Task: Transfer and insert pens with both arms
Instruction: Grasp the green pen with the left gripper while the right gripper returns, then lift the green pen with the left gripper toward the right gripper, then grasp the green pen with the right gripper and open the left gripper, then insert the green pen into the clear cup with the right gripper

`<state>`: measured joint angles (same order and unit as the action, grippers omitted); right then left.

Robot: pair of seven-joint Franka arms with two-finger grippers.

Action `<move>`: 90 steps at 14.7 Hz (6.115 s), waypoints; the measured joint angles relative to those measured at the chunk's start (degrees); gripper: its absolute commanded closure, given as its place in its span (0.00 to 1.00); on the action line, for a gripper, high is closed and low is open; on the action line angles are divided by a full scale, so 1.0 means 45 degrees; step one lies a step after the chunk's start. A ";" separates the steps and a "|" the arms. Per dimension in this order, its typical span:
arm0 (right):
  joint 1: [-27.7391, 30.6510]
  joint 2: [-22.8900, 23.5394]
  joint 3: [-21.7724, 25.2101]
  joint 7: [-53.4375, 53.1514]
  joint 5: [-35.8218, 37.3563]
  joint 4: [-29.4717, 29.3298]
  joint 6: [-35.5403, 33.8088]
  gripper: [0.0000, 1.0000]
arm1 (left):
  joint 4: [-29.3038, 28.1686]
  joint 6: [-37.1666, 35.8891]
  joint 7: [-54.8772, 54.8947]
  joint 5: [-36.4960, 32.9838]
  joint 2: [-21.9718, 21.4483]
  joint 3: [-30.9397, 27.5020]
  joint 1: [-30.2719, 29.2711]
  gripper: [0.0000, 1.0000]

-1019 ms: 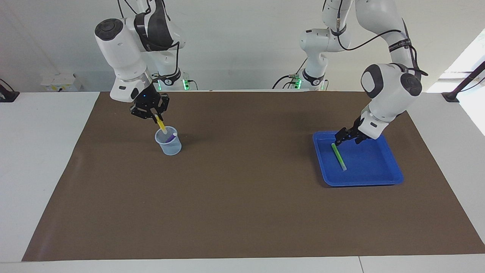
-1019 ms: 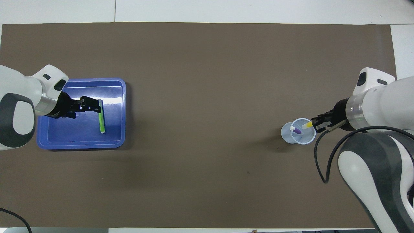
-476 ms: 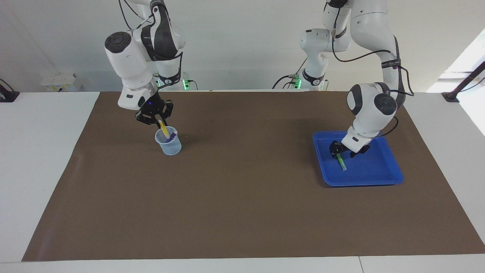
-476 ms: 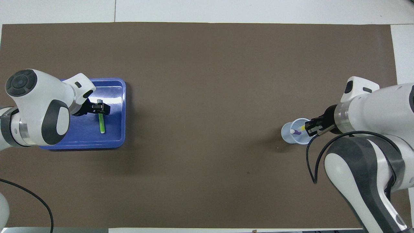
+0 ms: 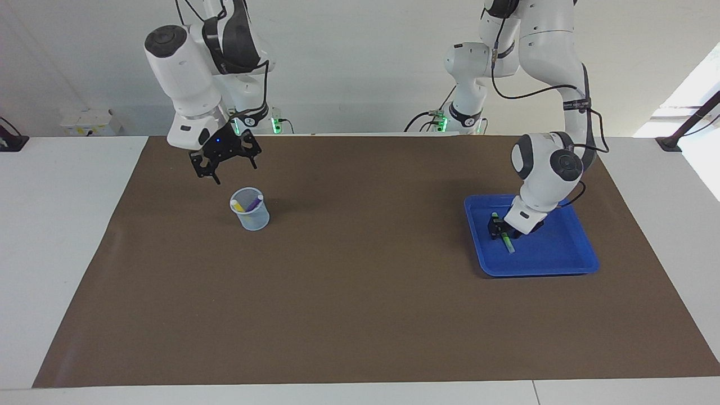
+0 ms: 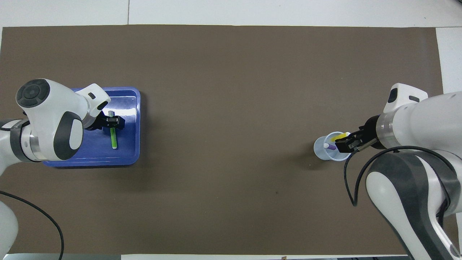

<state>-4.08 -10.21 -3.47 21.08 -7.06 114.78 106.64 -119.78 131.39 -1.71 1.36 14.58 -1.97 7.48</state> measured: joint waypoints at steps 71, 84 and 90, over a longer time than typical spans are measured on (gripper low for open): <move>-0.4169 0.0836 -0.0424 -1.1211 -0.7089 -0.0864 0.3641 1.00 | 0.3770 -0.6606 -1.9081 0.9171 -0.3895 0.0154 0.3414 0.00; 0.0261 0.0442 -0.0417 -0.1141 0.0858 -0.0201 -0.0666 1.00 | 0.3724 -0.6603 -1.7247 0.7724 -0.3926 0.0003 0.3064 0.00; 0.0378 0.0405 -0.0369 -0.0394 0.1502 0.1544 0.0828 0.99 | 0.3761 -0.6603 -1.6133 0.6632 -0.3927 0.0006 0.3061 0.00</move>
<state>-2.38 -8.38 -5.14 19.31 -0.30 121.73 110.37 -102.86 101.68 -74.31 31.20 -3.10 -1.94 21.25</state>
